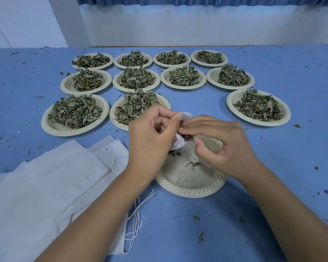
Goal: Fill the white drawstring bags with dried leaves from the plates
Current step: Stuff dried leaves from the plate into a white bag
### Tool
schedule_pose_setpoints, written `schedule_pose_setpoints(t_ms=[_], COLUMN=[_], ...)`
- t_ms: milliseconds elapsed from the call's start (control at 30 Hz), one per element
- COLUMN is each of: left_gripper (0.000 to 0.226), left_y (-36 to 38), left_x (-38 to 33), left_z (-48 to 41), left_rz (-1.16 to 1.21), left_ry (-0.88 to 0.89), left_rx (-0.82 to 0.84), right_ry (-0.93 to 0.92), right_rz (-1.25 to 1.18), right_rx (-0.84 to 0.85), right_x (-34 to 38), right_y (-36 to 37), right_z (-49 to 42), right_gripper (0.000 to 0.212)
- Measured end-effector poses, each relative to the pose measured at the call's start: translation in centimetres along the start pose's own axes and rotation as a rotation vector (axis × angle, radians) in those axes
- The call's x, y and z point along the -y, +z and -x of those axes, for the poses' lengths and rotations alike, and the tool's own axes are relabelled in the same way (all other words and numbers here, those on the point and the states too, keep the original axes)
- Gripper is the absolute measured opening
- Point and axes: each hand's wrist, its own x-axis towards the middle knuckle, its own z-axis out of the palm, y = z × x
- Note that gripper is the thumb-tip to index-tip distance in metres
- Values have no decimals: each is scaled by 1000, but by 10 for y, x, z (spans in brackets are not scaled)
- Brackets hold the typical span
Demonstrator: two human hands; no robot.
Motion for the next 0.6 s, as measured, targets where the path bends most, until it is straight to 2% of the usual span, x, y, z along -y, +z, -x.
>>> schedule_pose_setpoints(t_ms=[100,267,300,333,400,433,533,600], left_gripper=[14,13,14,14,15,16,16,15], left_y=[-1,-2,-3,-4,-4,-4,-4,-4], left_x=[-1,-2,-3,-3,-4,-5,-5,-5], left_z=[-2,-3,-4,-5,-6,-6,-6,-6], left_rz=[-3,-28,-25,-20,-19,-20,-11,-8], left_ry=[-12,6,-2,-12,-31,-37,-43,-43], left_rx=[-17,-105,-128,-146,-167,-172,-183,-187], right_ry=[12,207,290,398,580,616,608,612], right_rz=[28,-238,-233,-197,-105,-100,-184,-258], right_rx=[142,-57,-19,93,418,523,574,455], right_x=[-2,-1,-4,-7,-11,-11,-7,-6], right_y=[-2,-22,-27,-30,-26,-20,3,12], right_z=[0,-5,-5,-5,-3,-2,1,0], right_gripper=[33,30,28,26,27,28,28,25])
